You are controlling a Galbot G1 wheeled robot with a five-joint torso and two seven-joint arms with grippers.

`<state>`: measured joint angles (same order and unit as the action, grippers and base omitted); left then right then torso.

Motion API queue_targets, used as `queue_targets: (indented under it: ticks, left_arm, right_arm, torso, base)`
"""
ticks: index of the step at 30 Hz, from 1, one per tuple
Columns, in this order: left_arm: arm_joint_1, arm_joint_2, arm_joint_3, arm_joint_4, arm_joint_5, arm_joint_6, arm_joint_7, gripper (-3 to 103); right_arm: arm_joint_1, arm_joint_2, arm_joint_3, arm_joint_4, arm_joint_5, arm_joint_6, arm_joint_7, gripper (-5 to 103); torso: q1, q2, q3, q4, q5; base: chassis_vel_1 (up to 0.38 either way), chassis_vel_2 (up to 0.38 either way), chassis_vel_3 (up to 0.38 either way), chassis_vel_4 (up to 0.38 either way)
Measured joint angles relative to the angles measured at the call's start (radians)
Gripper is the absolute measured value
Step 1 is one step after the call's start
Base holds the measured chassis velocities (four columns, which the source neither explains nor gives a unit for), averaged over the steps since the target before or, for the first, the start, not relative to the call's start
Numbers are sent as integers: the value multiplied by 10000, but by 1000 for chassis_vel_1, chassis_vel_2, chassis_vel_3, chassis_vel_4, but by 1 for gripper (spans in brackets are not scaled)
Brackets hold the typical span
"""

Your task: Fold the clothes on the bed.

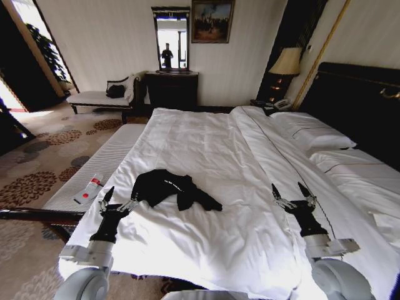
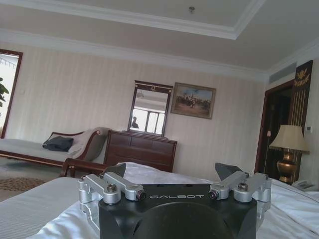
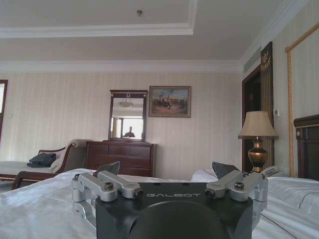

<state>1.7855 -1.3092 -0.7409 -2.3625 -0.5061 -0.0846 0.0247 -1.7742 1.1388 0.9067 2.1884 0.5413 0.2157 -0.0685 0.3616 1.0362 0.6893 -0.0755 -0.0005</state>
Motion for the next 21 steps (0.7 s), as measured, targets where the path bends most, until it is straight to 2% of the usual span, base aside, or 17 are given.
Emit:
queue_targets:
  ticks: [10,21]
  left_arm:
    - [-14,92,-117,95,-70,-49,12,100]
    - [-108,22,-60,95,-75,-22,16,100]
  right_arm:
    - [65,104,-62,-84,-118,-4,11,100]
    - [175,68,-168,-245,-140,6,8,100]
  torso:
    - [0,0,0,-2,0]
    - [1,0,1,2,-2]
  base:
    - [7,24,-7,-15]
    - [23,100,-27,-103]
